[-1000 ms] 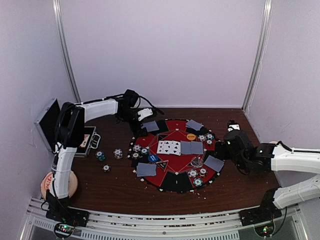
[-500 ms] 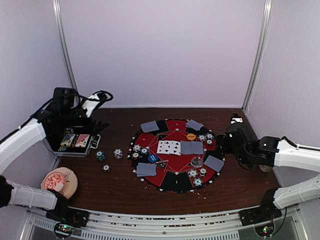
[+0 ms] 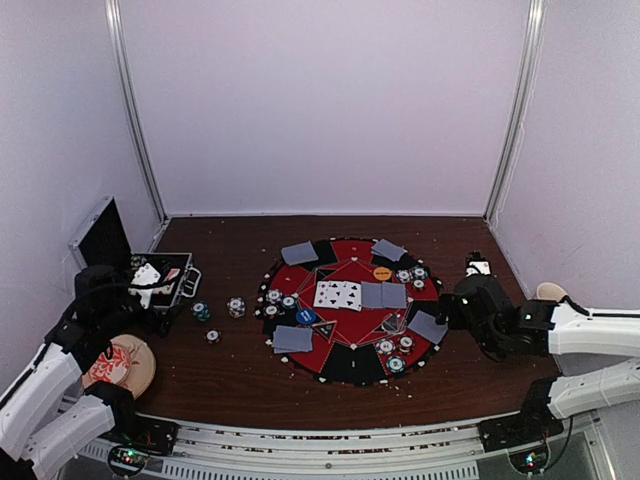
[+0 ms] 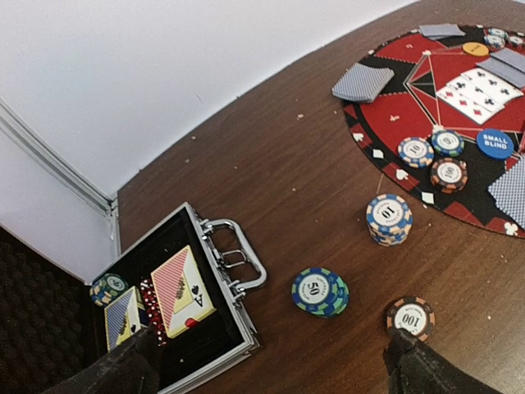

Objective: Distribute texas hold em gaming equipment
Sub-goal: Reset both arms

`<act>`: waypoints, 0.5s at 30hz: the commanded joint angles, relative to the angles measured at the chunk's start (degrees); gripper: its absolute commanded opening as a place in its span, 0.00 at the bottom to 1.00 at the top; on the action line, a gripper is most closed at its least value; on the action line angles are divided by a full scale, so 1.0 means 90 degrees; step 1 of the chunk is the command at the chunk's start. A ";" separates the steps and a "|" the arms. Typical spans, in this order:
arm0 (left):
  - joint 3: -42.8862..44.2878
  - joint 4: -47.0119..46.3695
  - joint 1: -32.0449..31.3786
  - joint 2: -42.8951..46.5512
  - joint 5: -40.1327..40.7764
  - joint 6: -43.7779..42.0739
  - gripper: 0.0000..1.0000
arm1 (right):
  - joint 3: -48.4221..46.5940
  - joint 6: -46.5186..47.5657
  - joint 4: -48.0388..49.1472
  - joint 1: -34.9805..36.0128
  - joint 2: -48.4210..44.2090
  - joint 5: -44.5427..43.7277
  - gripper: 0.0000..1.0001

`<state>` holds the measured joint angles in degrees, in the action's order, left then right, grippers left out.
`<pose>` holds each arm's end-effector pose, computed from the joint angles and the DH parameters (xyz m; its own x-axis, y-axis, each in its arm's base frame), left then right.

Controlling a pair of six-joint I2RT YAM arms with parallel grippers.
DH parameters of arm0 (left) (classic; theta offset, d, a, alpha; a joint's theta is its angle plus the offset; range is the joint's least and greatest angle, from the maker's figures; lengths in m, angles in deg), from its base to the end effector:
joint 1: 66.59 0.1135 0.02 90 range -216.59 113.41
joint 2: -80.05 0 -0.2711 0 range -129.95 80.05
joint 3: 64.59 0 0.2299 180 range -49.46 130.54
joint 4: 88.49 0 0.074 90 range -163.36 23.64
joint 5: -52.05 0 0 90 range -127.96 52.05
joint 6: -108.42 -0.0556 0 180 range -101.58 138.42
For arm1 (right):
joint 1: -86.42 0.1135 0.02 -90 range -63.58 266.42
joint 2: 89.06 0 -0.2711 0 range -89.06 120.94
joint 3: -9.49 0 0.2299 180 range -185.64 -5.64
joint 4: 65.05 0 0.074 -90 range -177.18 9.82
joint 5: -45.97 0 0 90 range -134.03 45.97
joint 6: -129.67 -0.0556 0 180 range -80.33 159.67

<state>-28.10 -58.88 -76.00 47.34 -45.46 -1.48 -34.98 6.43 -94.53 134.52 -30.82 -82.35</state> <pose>0.1345 -0.0297 0.2189 -0.3095 0.3934 -0.8657 0.4079 0.8773 0.2528 0.1501 0.1156 0.2087 -0.5375 0.0449 -0.8421 0.0147 0.9989 0.0439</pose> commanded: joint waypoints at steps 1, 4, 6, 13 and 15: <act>-0.0100 -0.0712 0.0064 0.0426 0.0229 0.0224 0.98 | 0.0331 0.0107 0.0681 0.0027 -0.0766 -0.0486 1.00; -0.0116 -0.0658 0.0079 0.0553 0.0098 0.0190 0.98 | 0.0524 0.0209 0.0783 0.0027 -0.1208 -0.0494 1.00; -0.0118 -0.0639 0.0088 0.0585 0.0059 0.0173 0.98 | 0.0610 0.0213 0.0819 0.0027 -0.1460 -0.0586 1.00; -0.0135 -0.0613 0.0216 0.0693 -0.0002 0.0136 0.98 | 0.0913 0.0383 0.1279 0.0029 -0.1688 -0.0504 1.00; -0.0133 -0.0601 0.0257 0.0700 -0.0084 0.0118 0.98 | 0.0862 0.0371 0.1278 0.0027 -0.1497 -0.0498 1.00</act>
<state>-28.56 -61.70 -74.86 52.89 -44.83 -0.70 -27.39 8.77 -85.43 134.56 -46.12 -85.89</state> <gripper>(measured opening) 0.978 0.999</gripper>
